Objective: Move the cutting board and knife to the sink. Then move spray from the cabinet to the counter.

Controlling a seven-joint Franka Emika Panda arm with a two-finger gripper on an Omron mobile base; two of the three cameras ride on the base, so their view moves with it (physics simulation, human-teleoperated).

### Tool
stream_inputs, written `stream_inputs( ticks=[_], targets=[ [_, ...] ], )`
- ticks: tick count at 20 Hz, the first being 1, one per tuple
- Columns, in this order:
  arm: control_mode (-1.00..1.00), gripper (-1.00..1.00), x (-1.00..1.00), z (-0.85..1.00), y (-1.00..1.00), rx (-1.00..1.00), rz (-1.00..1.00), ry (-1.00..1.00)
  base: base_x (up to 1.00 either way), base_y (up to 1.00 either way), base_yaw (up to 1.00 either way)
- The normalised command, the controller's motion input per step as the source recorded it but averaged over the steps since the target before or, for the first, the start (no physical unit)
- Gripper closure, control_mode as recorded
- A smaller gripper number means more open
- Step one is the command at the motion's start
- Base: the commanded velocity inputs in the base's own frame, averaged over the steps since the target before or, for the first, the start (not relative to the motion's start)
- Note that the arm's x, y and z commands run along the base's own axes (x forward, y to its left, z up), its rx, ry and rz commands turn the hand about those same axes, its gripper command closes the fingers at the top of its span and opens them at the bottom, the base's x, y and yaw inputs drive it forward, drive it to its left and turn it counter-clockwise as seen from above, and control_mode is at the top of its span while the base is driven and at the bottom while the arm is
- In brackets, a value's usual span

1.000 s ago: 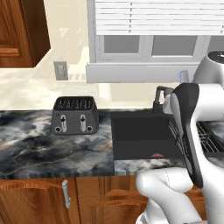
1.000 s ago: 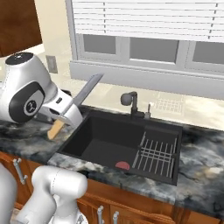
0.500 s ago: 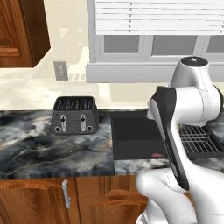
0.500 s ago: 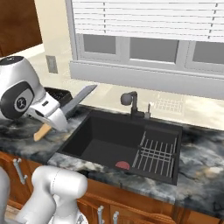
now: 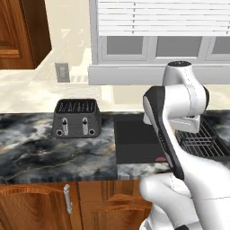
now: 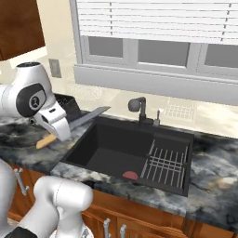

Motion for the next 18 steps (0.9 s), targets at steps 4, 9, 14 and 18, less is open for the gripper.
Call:
stream_inputs(
  ticks=[4,9,14,18],
  targets=[
    [-1.00,1.00,0.25,-0.26,0.00,0.08,-0.08,0.18,0.00,0.00,0.00],
    [-1.00,1.00,0.29,-0.37,0.00,0.11,-0.03,0.16,0.00,0.00,0.00],
    [-1.00,1.00,0.39,-0.44,0.00,0.09,-0.04,0.12,0.00,0.00,0.00],
    [-1.00,1.00,0.41,-0.56,0.00,0.05,-0.01,0.04,0.00,0.00,0.00]
  ],
)
